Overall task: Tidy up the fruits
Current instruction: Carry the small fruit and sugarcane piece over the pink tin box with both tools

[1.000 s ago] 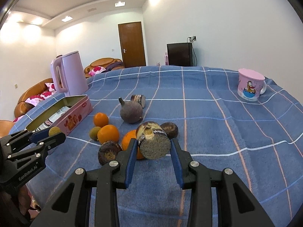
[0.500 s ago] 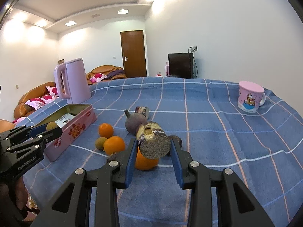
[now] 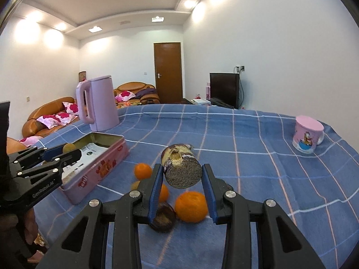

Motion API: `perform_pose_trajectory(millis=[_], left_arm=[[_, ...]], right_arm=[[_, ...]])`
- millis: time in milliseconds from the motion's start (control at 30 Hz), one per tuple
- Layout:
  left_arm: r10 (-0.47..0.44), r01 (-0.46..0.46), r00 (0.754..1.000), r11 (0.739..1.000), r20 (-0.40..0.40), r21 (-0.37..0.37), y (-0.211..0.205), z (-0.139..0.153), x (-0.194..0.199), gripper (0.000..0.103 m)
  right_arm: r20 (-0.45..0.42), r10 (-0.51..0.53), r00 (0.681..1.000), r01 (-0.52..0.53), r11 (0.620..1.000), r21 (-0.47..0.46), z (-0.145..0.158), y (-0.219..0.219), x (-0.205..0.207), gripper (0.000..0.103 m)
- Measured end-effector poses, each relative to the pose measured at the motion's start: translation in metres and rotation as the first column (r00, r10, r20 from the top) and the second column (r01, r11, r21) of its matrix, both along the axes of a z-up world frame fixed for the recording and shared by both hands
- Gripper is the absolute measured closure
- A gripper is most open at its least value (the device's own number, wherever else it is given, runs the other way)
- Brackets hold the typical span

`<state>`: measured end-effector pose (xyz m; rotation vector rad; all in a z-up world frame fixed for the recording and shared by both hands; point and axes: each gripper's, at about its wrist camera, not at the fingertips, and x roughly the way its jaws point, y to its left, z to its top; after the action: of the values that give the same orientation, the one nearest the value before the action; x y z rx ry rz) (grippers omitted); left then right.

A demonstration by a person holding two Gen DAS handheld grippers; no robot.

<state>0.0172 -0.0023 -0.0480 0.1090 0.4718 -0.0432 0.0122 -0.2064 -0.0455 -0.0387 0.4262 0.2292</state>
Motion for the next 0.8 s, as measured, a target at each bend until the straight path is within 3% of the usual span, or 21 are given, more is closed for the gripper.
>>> perform_pose_trajectory(millis=[800], left_arm=[[0.088, -0.091, 0.994, 0.995, -0.067, -0.047, 0.054, -0.002, 0.039, 0.075]], right_arm=[[0.01, 0.172, 0.985, -0.172, 0.984, -0.037, 0.019, 0.078, 0.034, 0.066]])
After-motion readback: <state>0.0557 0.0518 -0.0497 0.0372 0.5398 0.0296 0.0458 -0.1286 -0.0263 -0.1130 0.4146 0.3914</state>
